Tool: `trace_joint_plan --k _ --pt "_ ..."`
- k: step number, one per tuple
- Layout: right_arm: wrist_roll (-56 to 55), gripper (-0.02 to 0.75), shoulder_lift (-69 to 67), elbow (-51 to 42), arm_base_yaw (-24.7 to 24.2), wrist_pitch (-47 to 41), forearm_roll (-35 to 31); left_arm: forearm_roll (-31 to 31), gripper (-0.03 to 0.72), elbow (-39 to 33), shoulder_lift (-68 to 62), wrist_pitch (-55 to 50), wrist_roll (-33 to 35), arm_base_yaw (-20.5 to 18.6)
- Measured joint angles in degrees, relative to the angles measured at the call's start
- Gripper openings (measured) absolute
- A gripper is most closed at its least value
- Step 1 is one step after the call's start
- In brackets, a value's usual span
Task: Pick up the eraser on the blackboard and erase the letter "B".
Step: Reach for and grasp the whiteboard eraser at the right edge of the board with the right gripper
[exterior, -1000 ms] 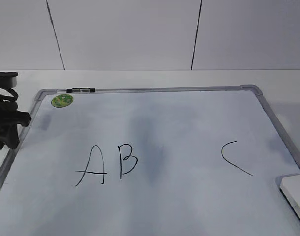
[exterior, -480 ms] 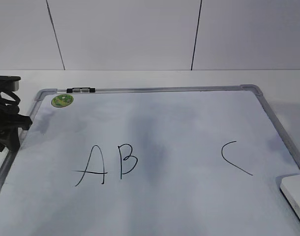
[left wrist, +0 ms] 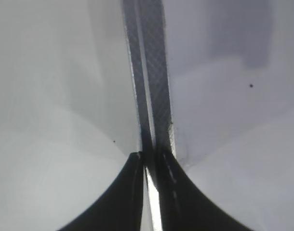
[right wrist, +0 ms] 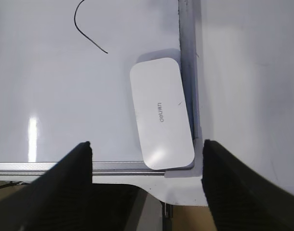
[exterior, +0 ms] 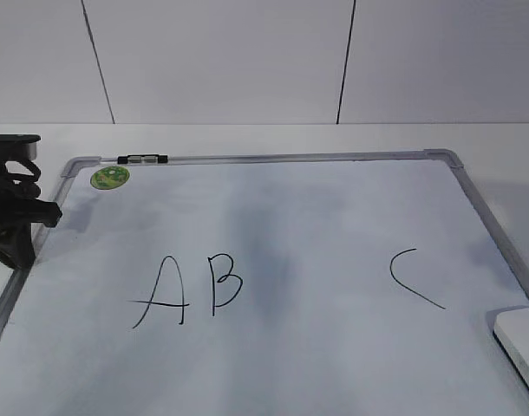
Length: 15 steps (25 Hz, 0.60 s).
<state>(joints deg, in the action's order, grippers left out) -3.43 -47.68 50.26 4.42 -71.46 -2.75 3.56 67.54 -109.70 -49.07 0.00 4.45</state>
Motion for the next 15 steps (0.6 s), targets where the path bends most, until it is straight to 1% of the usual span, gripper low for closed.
trace_joint_plan --k 3,9,13,15 --pt "0.0 0.557 0.0 0.0 0.0 0.0 -1.83 0.35 0.029 0.08 0.0 0.0 -0.8 0.0" --pt "0.0 0.561 -1.97 0.0 0.0 -0.11 -4.86 0.6 0.021 0.08 0.0 0.0 -1.44 0.0" --pt "0.0 0.651 -5.13 0.0 0.0 -0.11 -6.85 0.6 0.021 0.08 0.0 -0.02 -1.44 0.0" --pt "0.0 0.672 -6.31 -0.13 0.0 0.0 -6.73 0.6 0.021 0.12 0.0 -0.12 -1.44 0.0"
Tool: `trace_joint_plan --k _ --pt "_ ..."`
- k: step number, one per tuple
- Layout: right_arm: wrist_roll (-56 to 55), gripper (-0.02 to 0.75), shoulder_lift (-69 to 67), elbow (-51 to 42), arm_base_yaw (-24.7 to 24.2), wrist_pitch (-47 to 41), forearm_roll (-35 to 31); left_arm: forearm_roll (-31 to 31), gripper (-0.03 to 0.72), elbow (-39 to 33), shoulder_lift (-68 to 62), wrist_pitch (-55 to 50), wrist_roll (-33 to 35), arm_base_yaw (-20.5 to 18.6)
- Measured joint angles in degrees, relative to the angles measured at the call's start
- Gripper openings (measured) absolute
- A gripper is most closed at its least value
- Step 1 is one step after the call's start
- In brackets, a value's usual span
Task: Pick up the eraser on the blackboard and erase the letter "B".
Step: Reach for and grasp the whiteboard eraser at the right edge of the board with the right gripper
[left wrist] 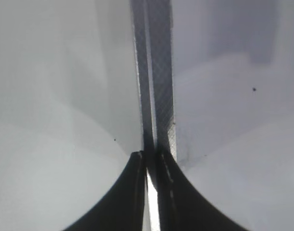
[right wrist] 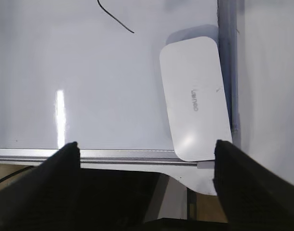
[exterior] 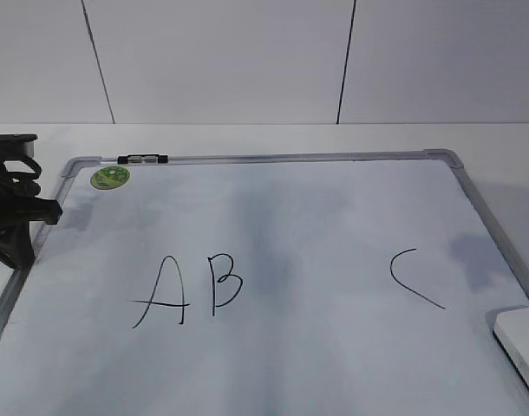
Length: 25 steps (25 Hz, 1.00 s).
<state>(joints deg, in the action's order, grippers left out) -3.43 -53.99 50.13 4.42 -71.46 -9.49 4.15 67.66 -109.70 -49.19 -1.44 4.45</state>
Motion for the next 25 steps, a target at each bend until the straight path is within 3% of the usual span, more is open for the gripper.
trace_joint_plan --k 10,25 --pt "4.12 0.68 -1.1 -10.33 0.0 4.78 5.49 0.0 0.02 0.0 0.0 -0.34 0.0 0.0" --pt "5.29 0.68 -16.5 -10.97 0.0 15.68 7.33 0.09 0.02 0.0 0.0 -0.44 0.0 0.0"
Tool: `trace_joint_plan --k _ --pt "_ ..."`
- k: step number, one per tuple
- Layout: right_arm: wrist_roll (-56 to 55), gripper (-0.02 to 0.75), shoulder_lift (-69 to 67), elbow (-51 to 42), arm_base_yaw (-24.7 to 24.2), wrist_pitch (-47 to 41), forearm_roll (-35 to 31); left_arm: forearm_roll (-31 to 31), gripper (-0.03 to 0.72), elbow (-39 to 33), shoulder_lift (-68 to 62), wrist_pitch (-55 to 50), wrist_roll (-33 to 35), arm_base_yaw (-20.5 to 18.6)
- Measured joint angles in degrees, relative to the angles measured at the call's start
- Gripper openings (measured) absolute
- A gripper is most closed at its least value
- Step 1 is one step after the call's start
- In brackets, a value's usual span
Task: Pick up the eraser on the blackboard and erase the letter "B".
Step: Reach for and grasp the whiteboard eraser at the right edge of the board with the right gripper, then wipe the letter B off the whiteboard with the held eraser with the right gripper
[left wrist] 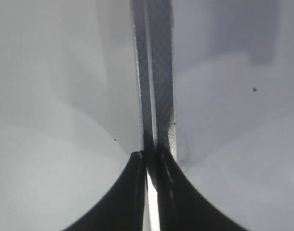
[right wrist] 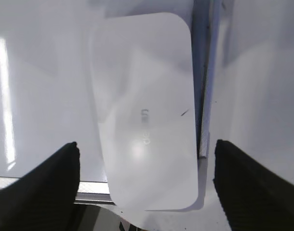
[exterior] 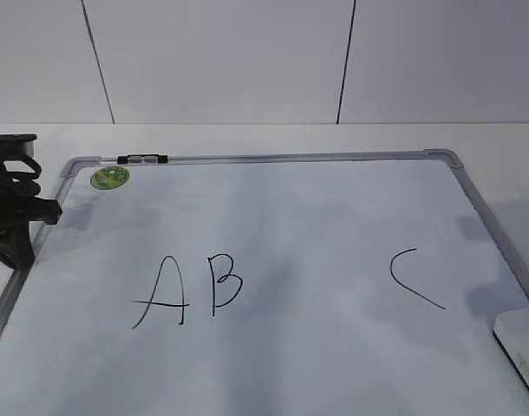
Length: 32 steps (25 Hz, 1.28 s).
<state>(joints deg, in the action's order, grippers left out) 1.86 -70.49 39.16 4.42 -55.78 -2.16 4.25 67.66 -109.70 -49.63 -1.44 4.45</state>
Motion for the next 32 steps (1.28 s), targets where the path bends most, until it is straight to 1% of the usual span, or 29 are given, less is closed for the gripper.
trace_joint_plan --k 14,26,32 --pt "0.22 0.68 -11.61 2.59 0.0 1.41 0.13 0.12 0.02 0.0 0.0 0.0 0.0 0.0" --pt "0.22 0.676 -15.32 2.59 0.0 1.68 0.13 0.12 0.02 0.0 0.0 0.0 0.0 0.0" --pt "0.22 0.653 -16.26 2.71 0.0 1.68 -0.36 0.12 0.02 0.0 0.0 0.0 0.0 0.0"
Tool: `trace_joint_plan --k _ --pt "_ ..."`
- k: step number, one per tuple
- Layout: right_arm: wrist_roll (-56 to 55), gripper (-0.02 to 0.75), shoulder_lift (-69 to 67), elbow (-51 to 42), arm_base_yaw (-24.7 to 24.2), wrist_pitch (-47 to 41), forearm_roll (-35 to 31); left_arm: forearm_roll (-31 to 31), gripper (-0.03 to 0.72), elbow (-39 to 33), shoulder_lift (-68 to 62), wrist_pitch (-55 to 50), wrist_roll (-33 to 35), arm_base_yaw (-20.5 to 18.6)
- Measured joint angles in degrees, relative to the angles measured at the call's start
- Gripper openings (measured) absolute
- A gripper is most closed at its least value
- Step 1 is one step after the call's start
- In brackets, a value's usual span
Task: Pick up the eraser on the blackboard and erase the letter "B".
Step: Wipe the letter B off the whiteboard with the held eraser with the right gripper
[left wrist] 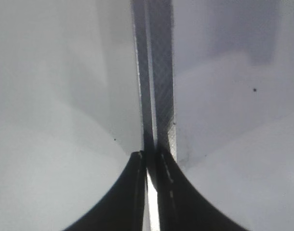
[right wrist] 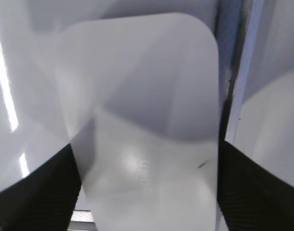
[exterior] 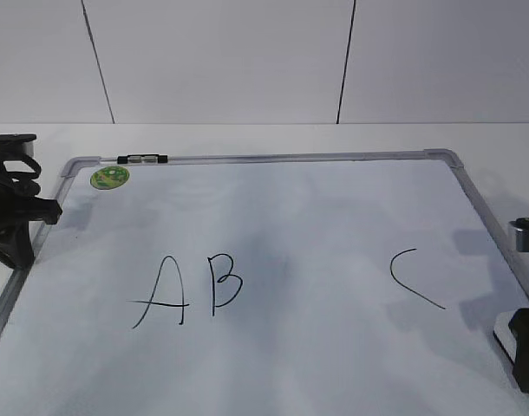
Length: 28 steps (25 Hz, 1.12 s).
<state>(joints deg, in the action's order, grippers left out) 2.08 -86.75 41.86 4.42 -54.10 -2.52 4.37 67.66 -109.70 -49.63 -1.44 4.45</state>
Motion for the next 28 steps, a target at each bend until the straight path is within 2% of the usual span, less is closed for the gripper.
trace_joint_plan --k 4,7,14,17,24,28 --pt "0.0 0.586 -0.21 1.77 0.0 -1.62 -0.23 0.0 0.02 0.0 0.0 0.0 0.0 0.0" --pt "0.0 0.565 -0.21 3.86 0.0 -3.28 -0.46 0.0 0.02 0.0 0.0 -0.11 0.0 0.0" --pt "-0.14 0.558 -0.21 5.59 0.0 -9.07 -0.58 0.0 0.02 0.0 0.0 -0.11 0.0 0.0" --pt "-0.36 0.557 -0.21 5.59 0.0 -8.86 -0.58 0.0 0.02 0.0 0.0 -0.11 0.0 0.0" --pt "-0.96 0.557 -0.21 10.86 0.0 -8.95 -5.52 0.0 0.02 0.09 0.0 -0.11 0.0 0.0" --pt "-0.96 0.557 -0.35 16.42 3.91 -9.96 -6.0 0.0 0.02 0.09 0.0 -0.11 0.0 0.0"
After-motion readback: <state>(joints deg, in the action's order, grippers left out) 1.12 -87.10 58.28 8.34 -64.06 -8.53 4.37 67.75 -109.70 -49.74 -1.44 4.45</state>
